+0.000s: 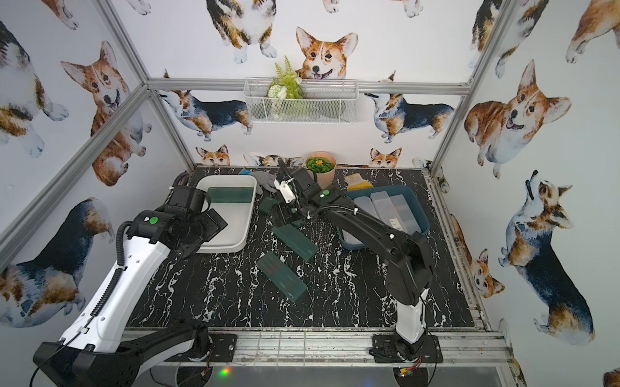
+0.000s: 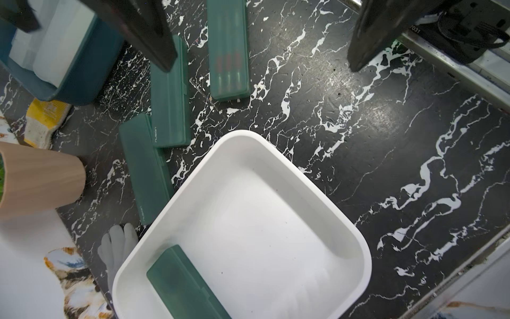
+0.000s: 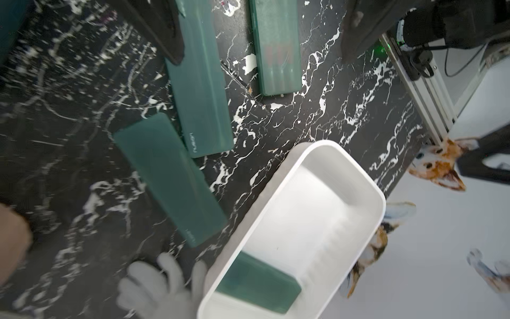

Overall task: Place the pencil cases by color into the storage box
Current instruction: Pick up the pencil case from the center of the board.

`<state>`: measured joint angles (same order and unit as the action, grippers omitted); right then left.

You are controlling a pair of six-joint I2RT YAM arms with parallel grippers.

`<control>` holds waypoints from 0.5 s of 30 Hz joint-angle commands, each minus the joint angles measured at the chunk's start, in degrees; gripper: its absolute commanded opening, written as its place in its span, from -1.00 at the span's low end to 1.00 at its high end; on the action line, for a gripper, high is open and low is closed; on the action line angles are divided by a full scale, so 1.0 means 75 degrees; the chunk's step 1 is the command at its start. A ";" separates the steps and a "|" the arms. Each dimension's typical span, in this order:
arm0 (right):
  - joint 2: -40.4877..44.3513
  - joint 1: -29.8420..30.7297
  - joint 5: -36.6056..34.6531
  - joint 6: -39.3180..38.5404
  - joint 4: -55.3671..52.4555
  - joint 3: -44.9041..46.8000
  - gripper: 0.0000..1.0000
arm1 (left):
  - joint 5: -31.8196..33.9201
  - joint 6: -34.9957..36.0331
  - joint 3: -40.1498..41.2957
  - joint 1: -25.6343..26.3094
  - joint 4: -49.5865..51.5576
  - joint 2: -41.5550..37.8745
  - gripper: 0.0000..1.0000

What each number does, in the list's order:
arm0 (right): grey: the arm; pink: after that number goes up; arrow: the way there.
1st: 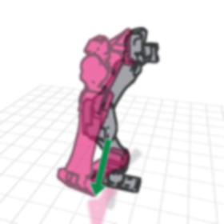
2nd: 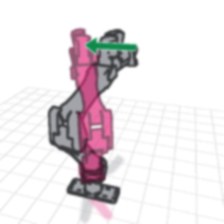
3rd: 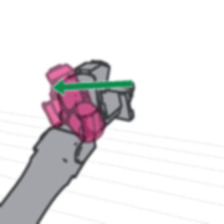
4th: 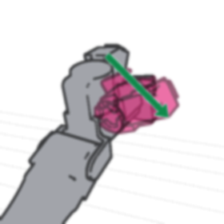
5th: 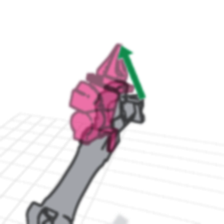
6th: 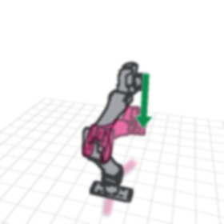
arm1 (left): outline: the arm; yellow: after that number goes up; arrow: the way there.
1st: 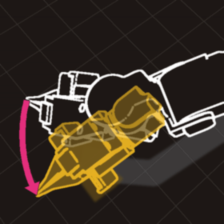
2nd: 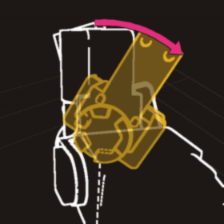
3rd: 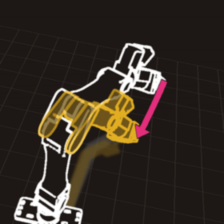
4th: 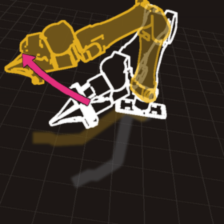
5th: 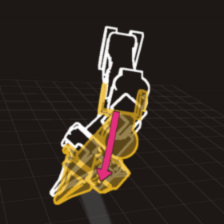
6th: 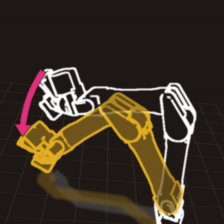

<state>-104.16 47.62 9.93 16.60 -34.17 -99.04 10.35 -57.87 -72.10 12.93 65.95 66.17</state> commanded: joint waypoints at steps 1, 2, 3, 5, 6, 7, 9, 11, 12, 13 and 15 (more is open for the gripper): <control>0.0854 -0.0400 -0.0646 0.0294 -0.0266 0.0625 0.78 | 0.0265 -0.1296 -0.0060 0.0553 0.0565 0.0406 0.99; 0.1072 -0.0481 -0.0695 0.0328 -0.0291 0.0854 0.78 | 0.0214 -0.1503 -0.0064 0.0764 0.0561 0.0547 1.00; 0.1320 -0.0549 -0.0715 0.0356 -0.0289 0.1108 0.78 | 0.0191 -0.1720 -0.0079 0.0973 0.0585 0.0669 0.99; 0.1854 -0.0680 -0.0835 0.0417 -0.0300 0.1683 0.78 | 0.0142 -0.2450 -0.0082 0.1528 0.0680 0.0929 1.00; 0.2085 -0.0736 -0.0867 0.0443 -0.0302 0.1923 0.78 | 0.0066 -0.2776 -0.0001 0.1773 0.0595 0.0983 1.00; 0.2301 -0.0786 -0.0878 0.0478 -0.0280 0.2178 0.78 | -0.0013 -0.3113 0.0151 0.2018 0.0431 0.0997 1.00; 0.2839 -0.0920 -0.0891 0.0512 -0.0165 0.2771 0.78 | -0.0066 -0.3839 0.0452 0.2575 0.0142 0.1030 1.00; 0.3244 -0.1041 -0.0912 0.0526 -0.0099 0.3201 0.78 | -0.0062 -0.4098 0.0609 0.2903 -0.0080 0.1156 1.00; 0.3446 -0.1095 -0.0935 0.0541 -0.0087 0.3408 0.78 | -0.0029 -0.4222 0.0694 0.3039 -0.0170 0.1201 1.00; 0.3599 -0.1142 -0.0938 0.0541 -0.0083 0.3562 0.78 | 0.0007 -0.4277 0.0787 0.3168 -0.0336 0.1231 1.00; 0.3938 -0.1226 -0.0926 0.0507 -0.0034 0.3889 0.78 | 0.0138 -0.4476 0.0957 0.3500 -0.0596 0.1332 1.00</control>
<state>-76.99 38.81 3.18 19.70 -35.40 -72.18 9.98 -84.73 -66.13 36.95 64.31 75.48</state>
